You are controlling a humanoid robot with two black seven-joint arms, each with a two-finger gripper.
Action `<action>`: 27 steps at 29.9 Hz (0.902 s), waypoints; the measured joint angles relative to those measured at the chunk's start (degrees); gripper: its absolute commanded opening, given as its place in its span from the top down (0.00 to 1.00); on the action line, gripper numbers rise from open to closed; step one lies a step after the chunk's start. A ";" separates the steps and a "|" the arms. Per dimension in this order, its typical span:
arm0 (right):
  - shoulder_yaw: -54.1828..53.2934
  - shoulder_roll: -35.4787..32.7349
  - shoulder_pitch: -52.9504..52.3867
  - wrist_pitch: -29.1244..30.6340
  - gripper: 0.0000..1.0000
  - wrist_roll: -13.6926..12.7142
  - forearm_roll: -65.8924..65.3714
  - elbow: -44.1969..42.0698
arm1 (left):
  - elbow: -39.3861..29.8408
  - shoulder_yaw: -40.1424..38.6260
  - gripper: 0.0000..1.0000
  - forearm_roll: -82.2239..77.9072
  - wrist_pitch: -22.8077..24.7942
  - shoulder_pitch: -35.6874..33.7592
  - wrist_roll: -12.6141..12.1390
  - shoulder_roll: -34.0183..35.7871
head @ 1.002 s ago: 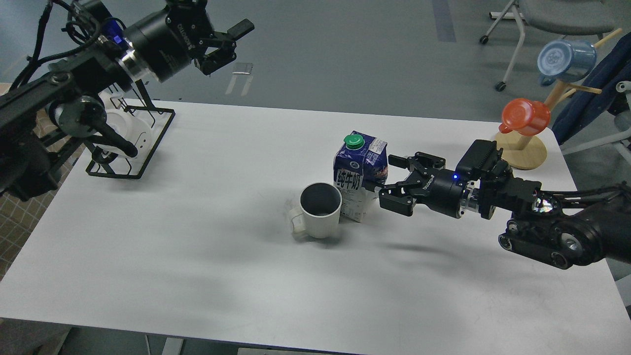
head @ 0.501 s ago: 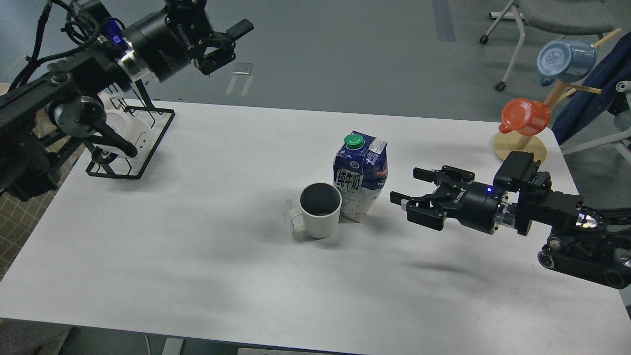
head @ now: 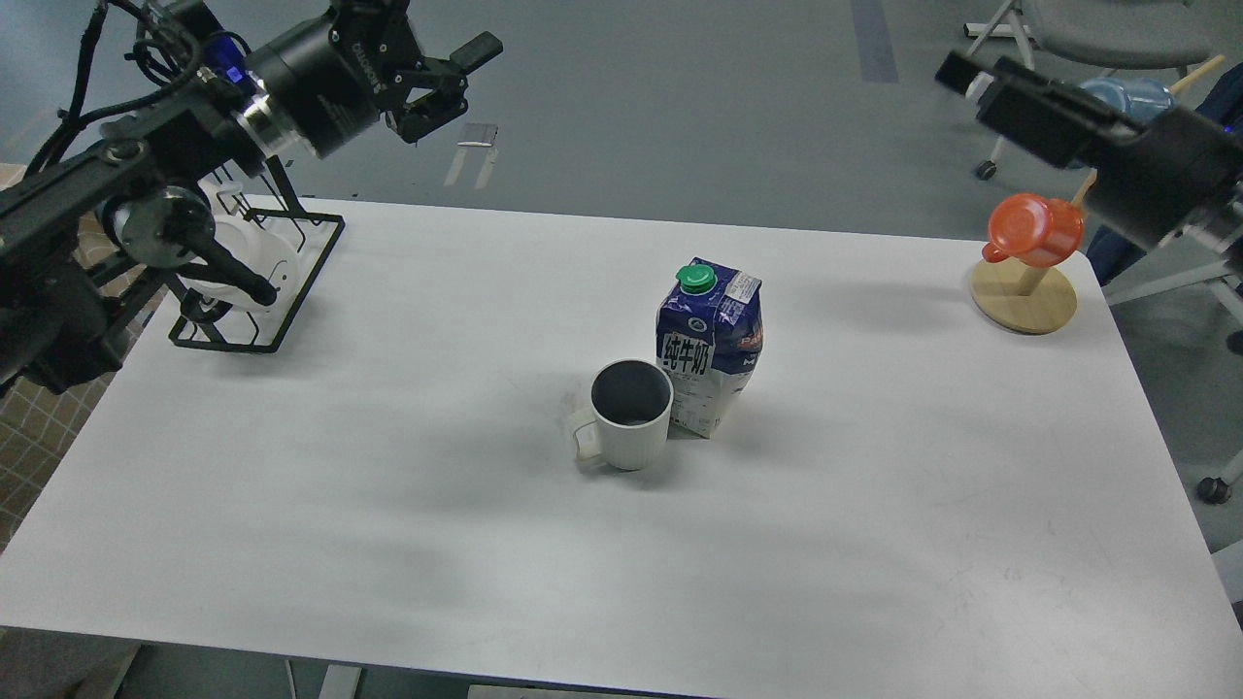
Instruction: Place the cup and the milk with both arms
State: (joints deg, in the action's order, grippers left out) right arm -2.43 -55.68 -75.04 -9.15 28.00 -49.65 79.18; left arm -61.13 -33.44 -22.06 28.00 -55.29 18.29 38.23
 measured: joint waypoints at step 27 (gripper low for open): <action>-40.99 51.94 6.30 36.05 0.02 0.00 20.96 -59.45 | 33.64 -7.17 0.02 4.04 -0.01 -1.08 -0.06 -19.05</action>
State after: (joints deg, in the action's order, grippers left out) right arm -43.42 -3.74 -68.74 26.90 28.00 -28.69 19.73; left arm -27.49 -40.61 -18.03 28.00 -56.37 18.23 19.18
